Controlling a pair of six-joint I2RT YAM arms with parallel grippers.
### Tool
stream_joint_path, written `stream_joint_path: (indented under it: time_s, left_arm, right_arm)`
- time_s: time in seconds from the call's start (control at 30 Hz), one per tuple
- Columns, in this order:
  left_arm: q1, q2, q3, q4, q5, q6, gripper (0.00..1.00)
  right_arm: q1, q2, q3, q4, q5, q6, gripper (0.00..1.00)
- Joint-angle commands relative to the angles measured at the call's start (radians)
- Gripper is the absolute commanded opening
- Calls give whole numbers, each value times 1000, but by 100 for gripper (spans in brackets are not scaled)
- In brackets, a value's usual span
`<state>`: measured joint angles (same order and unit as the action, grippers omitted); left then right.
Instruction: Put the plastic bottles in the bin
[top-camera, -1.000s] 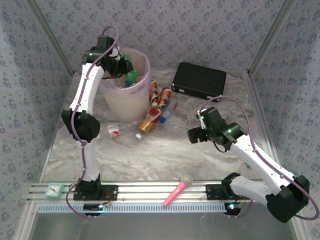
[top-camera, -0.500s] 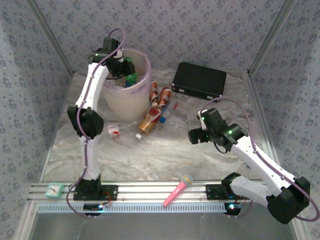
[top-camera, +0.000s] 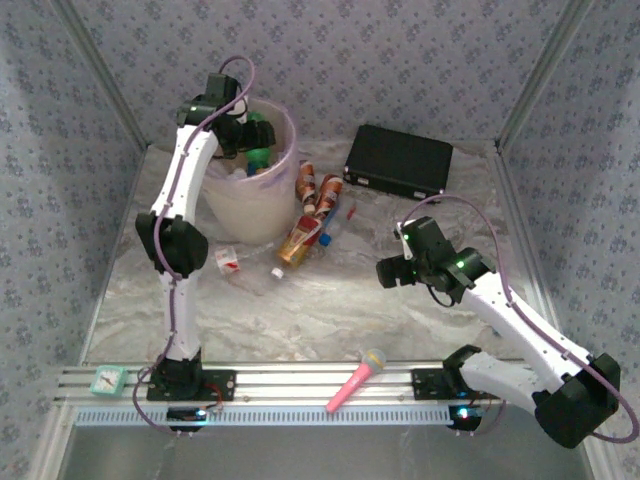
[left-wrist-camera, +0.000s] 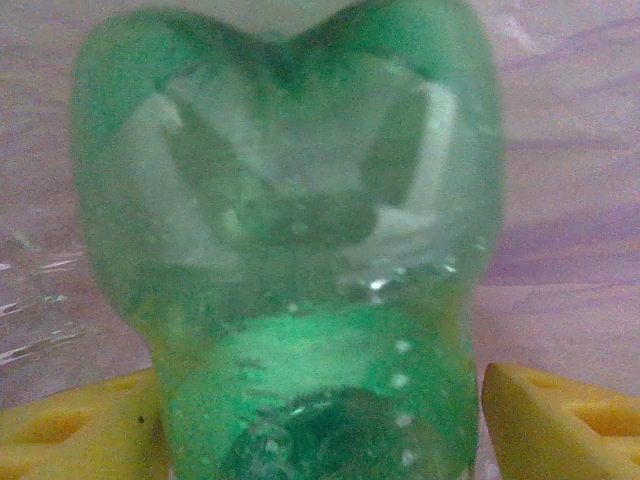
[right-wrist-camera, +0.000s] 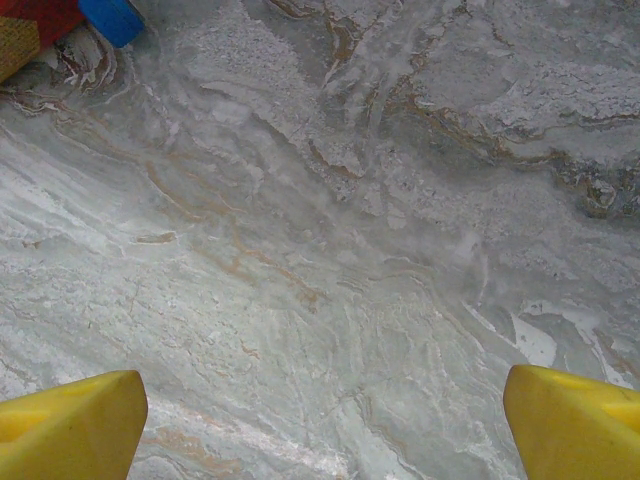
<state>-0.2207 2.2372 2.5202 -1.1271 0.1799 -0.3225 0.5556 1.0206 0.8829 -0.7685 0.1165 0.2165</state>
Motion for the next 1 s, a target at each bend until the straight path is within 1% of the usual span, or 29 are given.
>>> stream_joint_path:
  time_s: [0.0, 0.17, 0.3, 0.33, 0.47, 0.53, 0.6, 0.63, 0.73, 0.8, 0.87, 0.97]
  left_arm:
    - [12, -62, 53, -66, -40, 48, 84]
    - [8, -184, 58, -50, -58, 115, 92]
    - [-9, -291, 55, -49, -104, 184, 98]
    - [-18, -323, 51, -47, -122, 207, 99]
    - [-49, -450, 38, -83, -233, 310, 100]
    - [-59, -528, -14, -105, -302, 321, 100]
    - [-59, -610, -104, -127, -360, 279, 100]
    - [-59, -660, -182, -130, -379, 239, 100]
    - [-57, -826, -454, -118, -405, 98, 100]
    - [-40, -956, -677, -70, -404, -5, 100]
    - [3, -1088, -863, -25, -394, -97, 100]
    - [112, -1211, -1030, -29, -352, -173, 100]
  right_arm:
    - [-2, -20, -6, -13, 2, 20, 94]
    - [-7, -33, -8, 7, -2, 41, 94]
    - [-10, -36, -4, 24, -7, 55, 94]
    - [-11, -36, -3, 29, -9, 58, 94]
    - [-17, -19, 7, 40, -21, 60, 94]
    - [-18, -7, 13, 43, -23, 58, 94]
    - [-19, 5, 16, 51, -24, 57, 94]
    - [-21, 14, 19, 55, -27, 55, 94]
    - [-22, 35, 35, 61, -26, 45, 94]
    - [-24, 44, 41, 61, -25, 40, 94]
    - [-28, 50, 44, 61, -27, 34, 94]
    - [-37, 57, 36, 77, -35, 29, 94]
